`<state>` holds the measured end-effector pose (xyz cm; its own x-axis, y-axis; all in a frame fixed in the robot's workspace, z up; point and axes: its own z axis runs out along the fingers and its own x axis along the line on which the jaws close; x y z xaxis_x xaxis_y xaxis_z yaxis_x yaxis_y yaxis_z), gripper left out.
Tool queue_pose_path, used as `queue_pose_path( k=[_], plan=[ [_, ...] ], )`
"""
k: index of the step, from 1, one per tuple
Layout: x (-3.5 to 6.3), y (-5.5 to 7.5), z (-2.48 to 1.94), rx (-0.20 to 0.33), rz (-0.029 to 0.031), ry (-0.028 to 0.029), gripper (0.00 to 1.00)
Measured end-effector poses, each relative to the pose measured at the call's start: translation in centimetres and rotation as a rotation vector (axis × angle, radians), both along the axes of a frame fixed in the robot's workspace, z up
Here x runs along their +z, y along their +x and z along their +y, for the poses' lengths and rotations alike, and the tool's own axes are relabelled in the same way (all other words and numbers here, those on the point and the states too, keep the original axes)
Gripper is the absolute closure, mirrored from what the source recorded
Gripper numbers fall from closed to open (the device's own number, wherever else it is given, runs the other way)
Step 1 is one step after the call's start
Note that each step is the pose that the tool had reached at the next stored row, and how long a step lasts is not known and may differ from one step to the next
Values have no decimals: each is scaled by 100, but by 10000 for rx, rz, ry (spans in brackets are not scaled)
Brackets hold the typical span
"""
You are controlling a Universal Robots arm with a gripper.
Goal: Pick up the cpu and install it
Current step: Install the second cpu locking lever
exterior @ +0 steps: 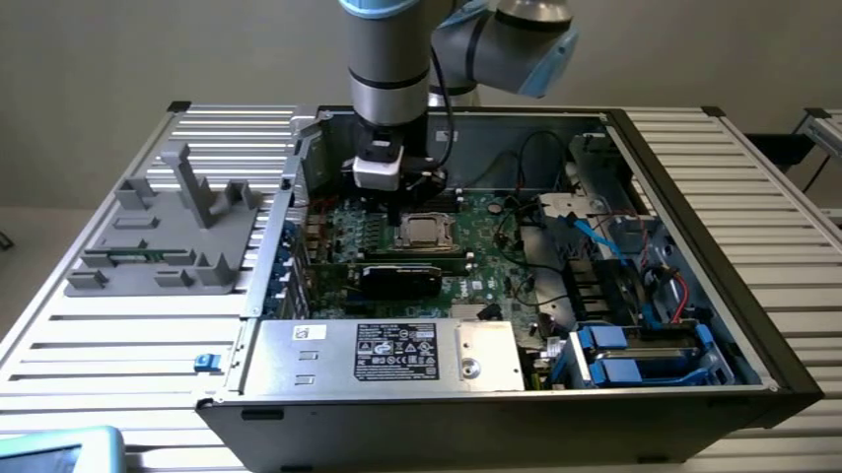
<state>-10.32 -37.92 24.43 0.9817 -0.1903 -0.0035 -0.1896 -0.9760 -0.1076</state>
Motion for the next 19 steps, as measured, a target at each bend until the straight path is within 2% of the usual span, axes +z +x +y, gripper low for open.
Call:
queue_pose_path(
  k=[3,4,6,8,15,19],
  plan=[
    [12,8,58,-1,-58,-266,88],
    [20,11,75,0,-74,-334,88],
    [43,19,101,-1,-93,-418,88],
    [62,45,107,1,-97,-445,88],
    [115,217,107,0,-99,-447,88],
    [176,303,108,0,-99,-455,88]
  ],
)
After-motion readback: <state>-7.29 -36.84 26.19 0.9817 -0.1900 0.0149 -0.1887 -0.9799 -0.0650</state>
